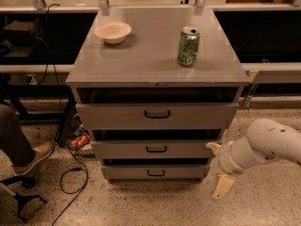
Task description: Open middle drawer
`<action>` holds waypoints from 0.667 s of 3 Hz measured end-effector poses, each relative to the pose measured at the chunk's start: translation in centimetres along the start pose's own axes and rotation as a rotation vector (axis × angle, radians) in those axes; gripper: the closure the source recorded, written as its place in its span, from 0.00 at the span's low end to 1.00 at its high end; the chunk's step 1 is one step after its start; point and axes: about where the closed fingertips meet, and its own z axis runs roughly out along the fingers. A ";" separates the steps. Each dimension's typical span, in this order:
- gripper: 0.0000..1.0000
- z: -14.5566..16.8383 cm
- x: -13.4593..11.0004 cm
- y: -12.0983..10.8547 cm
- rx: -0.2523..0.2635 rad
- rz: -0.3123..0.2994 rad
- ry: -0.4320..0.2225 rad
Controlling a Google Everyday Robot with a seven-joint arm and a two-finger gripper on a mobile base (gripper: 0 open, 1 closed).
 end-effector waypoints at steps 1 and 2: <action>0.00 2.0 1.0 -2.5 0.074 -0.065 -0.004; 0.00 4.4 1.5 -4.7 0.136 -0.122 -0.013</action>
Offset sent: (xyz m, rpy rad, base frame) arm 0.0829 -0.0031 -0.0637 -0.0263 -0.2769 0.0797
